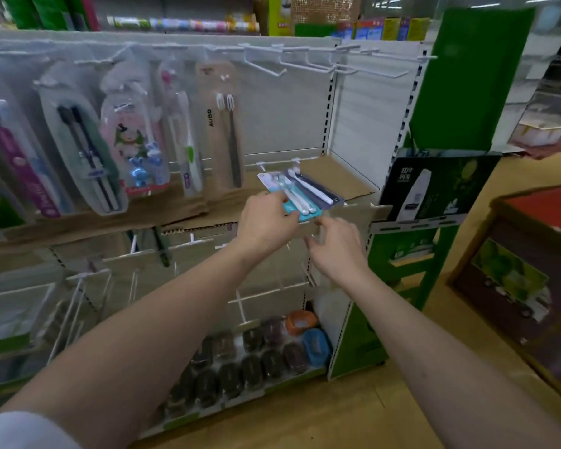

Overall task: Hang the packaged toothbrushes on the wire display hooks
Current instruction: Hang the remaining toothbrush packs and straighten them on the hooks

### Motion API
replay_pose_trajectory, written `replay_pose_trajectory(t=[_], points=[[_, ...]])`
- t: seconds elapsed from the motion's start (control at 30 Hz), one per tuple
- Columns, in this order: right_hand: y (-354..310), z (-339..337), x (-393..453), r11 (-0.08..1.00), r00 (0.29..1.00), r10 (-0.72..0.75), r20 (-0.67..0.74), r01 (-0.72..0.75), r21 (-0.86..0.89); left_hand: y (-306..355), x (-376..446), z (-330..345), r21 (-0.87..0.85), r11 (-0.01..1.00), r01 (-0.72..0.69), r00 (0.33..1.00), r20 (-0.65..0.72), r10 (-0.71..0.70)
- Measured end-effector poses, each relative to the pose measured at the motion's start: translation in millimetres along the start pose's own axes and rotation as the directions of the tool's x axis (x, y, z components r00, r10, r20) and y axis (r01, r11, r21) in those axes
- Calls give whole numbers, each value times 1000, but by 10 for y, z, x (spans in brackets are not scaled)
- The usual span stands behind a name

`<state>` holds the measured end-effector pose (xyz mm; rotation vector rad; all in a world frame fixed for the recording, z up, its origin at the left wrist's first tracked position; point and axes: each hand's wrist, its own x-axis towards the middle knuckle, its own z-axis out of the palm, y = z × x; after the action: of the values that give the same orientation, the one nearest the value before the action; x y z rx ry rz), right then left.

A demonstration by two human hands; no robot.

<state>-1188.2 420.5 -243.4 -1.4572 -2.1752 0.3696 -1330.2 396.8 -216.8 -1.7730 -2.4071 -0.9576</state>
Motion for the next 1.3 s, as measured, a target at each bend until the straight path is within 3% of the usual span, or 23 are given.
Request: replay_pose_trajectory(t=[0.33,0.57,0.87,1.1,1.3], points=[[-63,68,473,1000,996,4,-86,-7,-30,-162,521,199,2,998,63,997,48,-63],[39,82,905,1000,999,3,-51,-2,31,-119,824,385,143,971,194,973,101,-210],[268,60,1519,985,998,-44,48,52,-165,121,1118,644,253,910,328,917,145,-371],[372,111,1724,961,988,-122,94,142,-236,228,1144,840,289,855,430,884,58,-464],[458,131,1900,982,984,-144,102,155,-107,270,1132,867,254,840,479,870,-8,-494]])
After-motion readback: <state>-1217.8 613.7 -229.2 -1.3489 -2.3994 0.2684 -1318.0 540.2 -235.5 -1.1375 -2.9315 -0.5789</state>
